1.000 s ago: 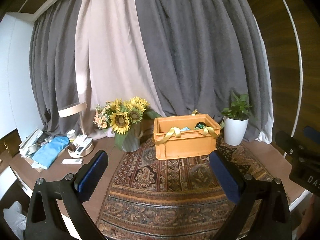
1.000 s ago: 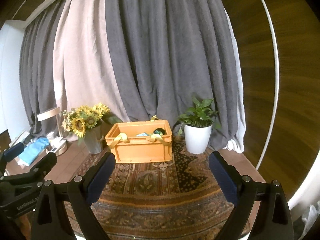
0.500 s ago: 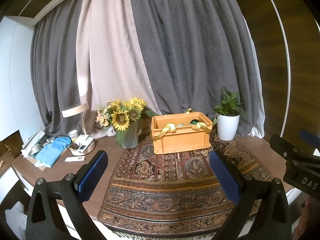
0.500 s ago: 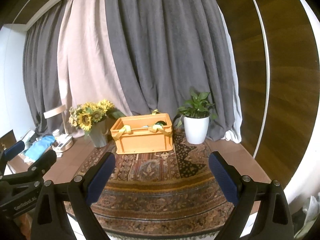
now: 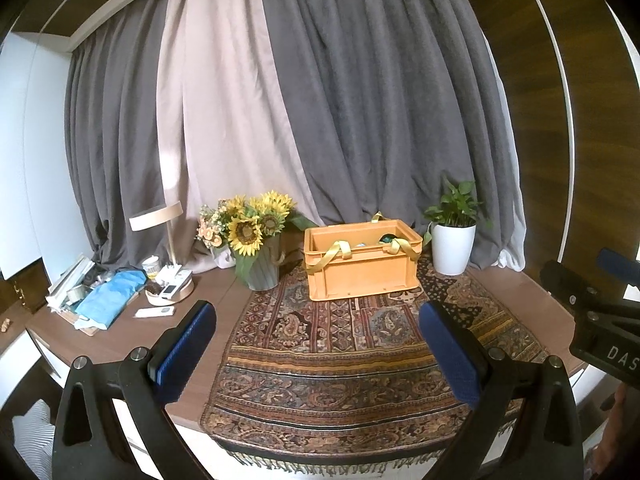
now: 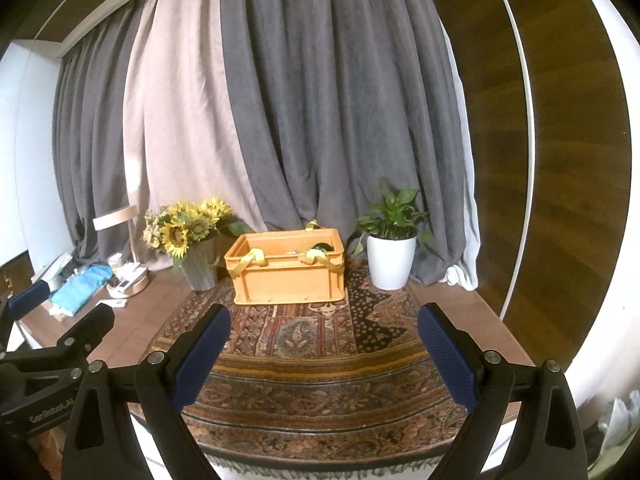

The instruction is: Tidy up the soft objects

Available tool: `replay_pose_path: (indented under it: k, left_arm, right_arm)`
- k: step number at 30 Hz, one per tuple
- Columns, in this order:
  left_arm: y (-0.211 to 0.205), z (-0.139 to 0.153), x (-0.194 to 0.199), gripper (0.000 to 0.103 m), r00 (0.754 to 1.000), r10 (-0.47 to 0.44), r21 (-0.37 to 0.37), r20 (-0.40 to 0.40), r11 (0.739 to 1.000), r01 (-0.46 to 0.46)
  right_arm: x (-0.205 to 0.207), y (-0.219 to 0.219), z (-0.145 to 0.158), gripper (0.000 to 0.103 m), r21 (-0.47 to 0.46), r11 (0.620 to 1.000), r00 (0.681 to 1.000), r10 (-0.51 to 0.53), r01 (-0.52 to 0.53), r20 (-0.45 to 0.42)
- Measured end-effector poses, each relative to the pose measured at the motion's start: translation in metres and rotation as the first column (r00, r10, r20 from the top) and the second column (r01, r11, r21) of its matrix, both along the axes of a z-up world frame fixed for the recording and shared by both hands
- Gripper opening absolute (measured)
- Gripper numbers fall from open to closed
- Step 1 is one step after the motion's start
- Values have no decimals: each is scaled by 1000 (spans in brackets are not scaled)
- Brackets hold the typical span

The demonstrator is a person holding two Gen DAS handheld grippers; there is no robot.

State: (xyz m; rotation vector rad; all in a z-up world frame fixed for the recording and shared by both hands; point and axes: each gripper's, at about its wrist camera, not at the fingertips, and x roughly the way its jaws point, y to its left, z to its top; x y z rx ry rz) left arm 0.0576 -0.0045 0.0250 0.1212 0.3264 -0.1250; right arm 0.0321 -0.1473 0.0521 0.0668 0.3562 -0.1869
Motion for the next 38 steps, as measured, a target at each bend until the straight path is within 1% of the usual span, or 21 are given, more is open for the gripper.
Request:
replay_pose_path:
  k: [23, 38]
  left_arm:
    - [-1, 2, -7, 103, 1000, -7, 4, 3, 1000, 7]
    - [-4, 3, -5, 103, 1000, -22, 5, -3, 1000, 22]
  right_arm:
    - [-7, -3, 3, 95, 3, 1000, 1000, -12, 12, 11]
    - [-8, -8, 2, 95, 3, 1000, 1000, -14, 14, 5]
